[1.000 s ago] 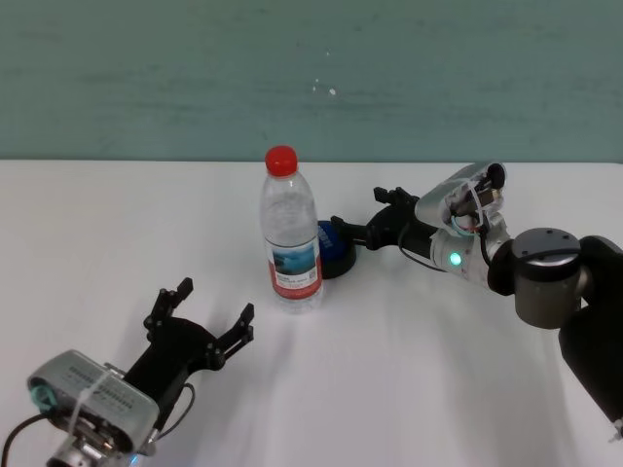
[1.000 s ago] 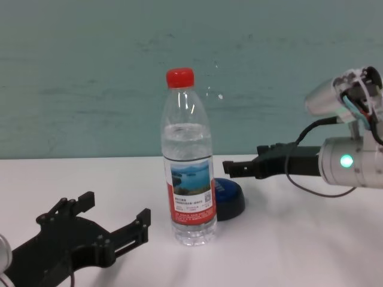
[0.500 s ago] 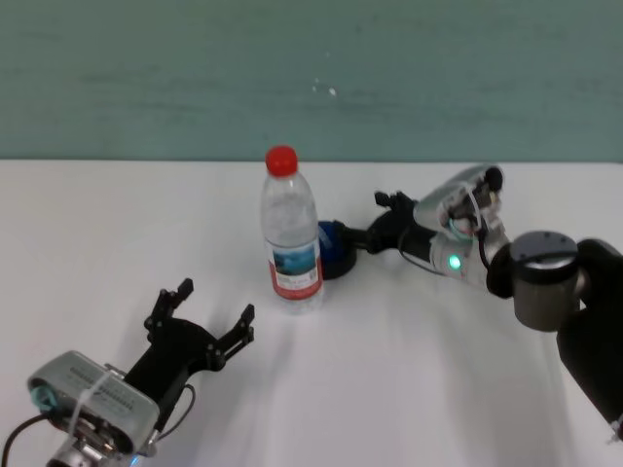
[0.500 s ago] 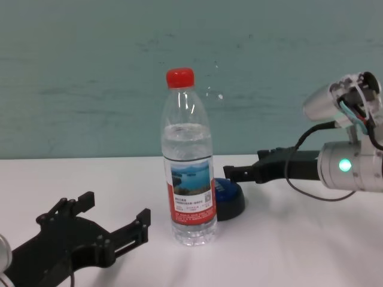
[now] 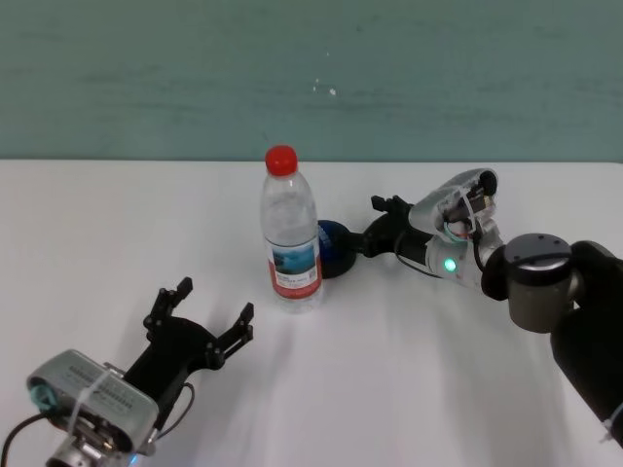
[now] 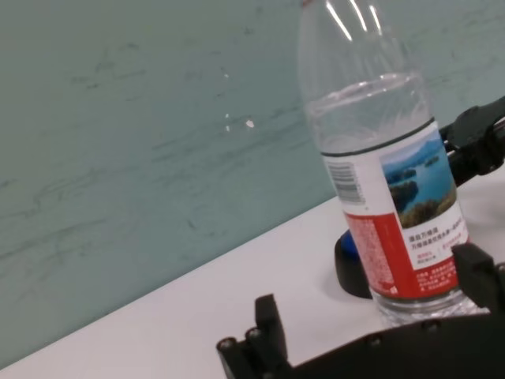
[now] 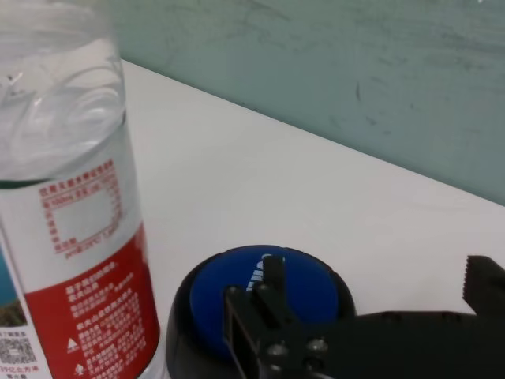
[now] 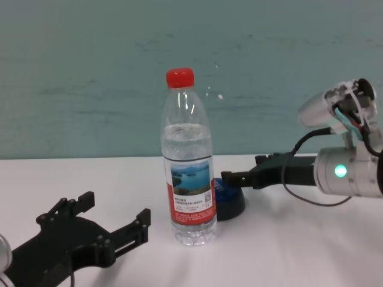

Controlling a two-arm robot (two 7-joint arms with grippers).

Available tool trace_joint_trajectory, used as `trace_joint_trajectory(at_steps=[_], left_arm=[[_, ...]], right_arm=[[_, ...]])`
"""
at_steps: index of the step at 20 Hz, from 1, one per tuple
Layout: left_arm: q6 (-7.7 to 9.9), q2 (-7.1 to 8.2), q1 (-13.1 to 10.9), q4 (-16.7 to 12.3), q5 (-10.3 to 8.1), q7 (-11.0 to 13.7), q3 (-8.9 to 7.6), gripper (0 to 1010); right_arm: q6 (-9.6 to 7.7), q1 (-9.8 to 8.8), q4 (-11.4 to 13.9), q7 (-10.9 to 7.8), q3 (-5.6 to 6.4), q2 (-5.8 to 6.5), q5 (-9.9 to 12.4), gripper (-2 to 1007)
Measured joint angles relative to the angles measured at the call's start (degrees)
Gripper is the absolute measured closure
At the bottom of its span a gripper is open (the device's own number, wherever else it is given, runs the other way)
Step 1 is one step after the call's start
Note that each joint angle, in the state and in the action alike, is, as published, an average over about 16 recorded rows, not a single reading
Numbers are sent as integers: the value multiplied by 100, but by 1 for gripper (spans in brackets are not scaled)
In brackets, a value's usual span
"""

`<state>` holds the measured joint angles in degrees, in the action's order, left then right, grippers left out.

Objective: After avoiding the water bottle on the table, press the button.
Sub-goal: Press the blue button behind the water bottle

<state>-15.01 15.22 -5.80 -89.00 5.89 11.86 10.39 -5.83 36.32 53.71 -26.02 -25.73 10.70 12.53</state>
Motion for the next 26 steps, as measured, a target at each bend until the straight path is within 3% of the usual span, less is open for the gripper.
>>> trace_joint_trajectory(at_steps=[26], left_arm=[[0,0,0,0,0,0,0,10]], right_arm=[[109,64,-338,-20,28,-142,-119,1]])
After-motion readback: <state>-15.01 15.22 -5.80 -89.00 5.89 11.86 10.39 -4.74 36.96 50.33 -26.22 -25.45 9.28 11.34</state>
